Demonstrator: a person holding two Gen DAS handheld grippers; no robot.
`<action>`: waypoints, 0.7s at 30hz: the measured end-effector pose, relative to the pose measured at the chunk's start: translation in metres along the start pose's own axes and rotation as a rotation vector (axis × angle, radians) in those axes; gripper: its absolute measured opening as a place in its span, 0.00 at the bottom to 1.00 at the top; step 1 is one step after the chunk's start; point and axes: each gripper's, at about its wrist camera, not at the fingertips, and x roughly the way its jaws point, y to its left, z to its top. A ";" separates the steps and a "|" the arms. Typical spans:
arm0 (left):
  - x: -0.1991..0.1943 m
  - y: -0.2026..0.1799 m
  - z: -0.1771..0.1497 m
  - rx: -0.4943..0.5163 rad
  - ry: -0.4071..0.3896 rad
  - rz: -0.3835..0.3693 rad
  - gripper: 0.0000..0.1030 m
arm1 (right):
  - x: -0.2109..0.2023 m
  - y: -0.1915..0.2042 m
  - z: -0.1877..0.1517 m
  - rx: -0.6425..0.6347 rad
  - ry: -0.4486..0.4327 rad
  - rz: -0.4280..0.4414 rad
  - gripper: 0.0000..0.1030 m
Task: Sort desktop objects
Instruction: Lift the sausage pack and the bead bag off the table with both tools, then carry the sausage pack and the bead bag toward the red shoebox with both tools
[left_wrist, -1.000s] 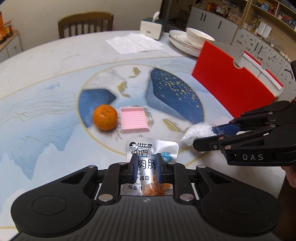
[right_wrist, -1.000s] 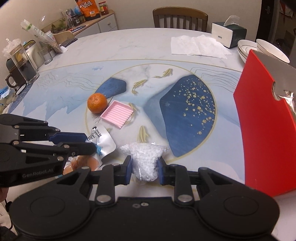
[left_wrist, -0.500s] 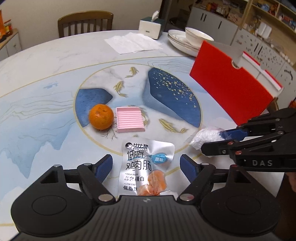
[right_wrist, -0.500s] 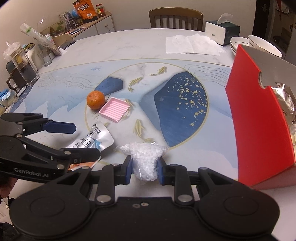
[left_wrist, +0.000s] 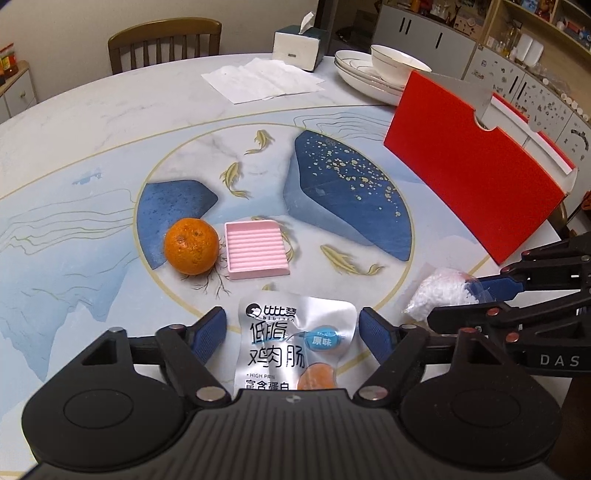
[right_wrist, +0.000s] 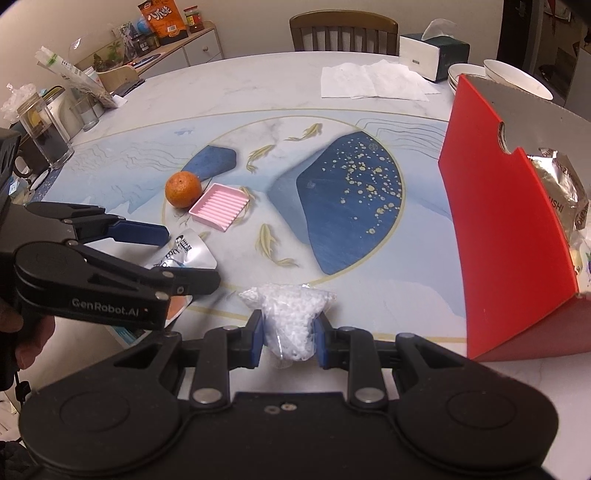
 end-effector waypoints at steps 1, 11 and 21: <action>0.000 -0.001 0.000 0.004 0.000 0.000 0.65 | 0.000 0.000 0.000 0.001 0.000 0.000 0.25; -0.007 -0.006 0.002 0.014 -0.003 -0.006 0.50 | -0.003 -0.001 0.000 0.005 -0.017 0.019 0.25; -0.027 -0.003 -0.007 -0.003 -0.028 -0.024 0.47 | -0.008 -0.002 -0.002 0.012 -0.024 0.032 0.25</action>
